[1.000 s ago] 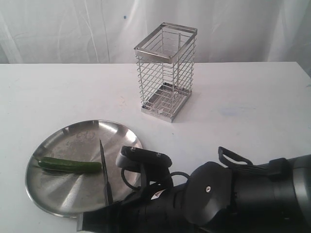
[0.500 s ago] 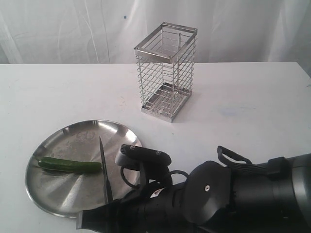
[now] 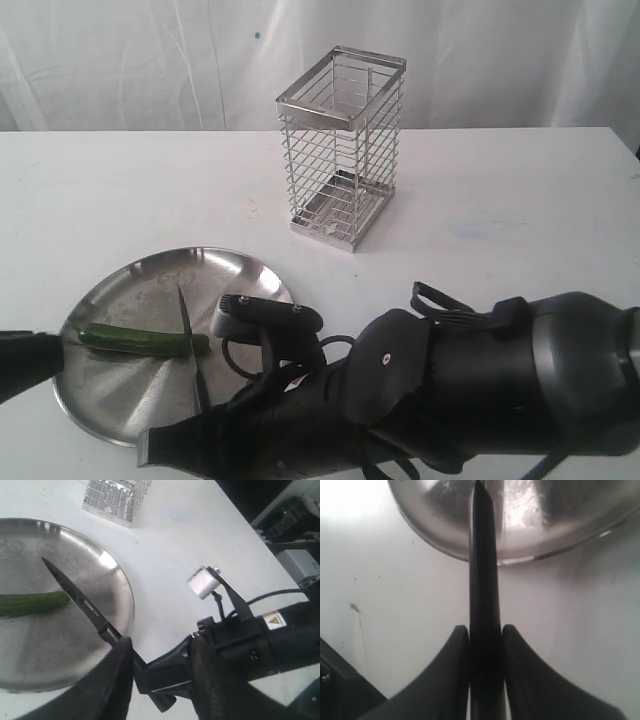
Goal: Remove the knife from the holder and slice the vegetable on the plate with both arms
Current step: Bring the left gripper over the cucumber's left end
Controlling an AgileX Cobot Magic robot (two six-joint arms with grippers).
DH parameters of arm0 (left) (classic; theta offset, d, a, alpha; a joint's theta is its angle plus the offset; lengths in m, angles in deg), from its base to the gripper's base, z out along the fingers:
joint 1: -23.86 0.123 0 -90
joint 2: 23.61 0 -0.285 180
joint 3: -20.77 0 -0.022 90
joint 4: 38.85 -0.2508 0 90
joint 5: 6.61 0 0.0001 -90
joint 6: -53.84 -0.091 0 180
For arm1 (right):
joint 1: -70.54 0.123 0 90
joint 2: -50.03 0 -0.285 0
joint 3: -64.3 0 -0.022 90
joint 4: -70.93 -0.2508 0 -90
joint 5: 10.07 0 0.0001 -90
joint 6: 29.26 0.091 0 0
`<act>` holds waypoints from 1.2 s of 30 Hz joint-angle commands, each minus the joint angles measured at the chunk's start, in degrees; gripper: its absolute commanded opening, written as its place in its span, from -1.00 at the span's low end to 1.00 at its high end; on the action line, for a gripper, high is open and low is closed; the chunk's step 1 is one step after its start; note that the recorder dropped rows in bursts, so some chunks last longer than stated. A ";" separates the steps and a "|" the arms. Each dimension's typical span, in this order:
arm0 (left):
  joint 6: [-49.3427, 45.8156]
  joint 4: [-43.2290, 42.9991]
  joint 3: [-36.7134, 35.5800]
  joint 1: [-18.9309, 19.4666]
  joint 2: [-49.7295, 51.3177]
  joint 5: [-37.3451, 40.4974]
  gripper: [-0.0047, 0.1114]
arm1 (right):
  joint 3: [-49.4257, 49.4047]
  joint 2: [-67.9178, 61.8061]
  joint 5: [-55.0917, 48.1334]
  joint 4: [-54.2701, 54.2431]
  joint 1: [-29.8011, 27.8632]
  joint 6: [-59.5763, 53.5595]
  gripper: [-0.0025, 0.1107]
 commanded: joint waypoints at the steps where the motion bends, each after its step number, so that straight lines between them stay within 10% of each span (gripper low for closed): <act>1: -2.15 0.95 3.24 -0.24 12.24 -2.85 -0.17 | 0.53 0.07 0.78 0.58 -0.84 -0.60 -0.96; 11: -9.61 12.23 6.25 -0.24 31.03 -10.63 -0.26 | 0.53 0.07 1.40 0.58 -0.84 -0.60 -0.96; 17: -9.83 13.15 9.84 -0.24 37.42 -13.07 -0.90 | 0.53 0.07 2.14 0.58 -0.84 -0.60 -0.96; 36: -11.39 12.91 15.98 -0.24 49.11 -13.23 -0.92 | 0.53 -3.76 3.70 0.58 -0.84 -0.60 -0.96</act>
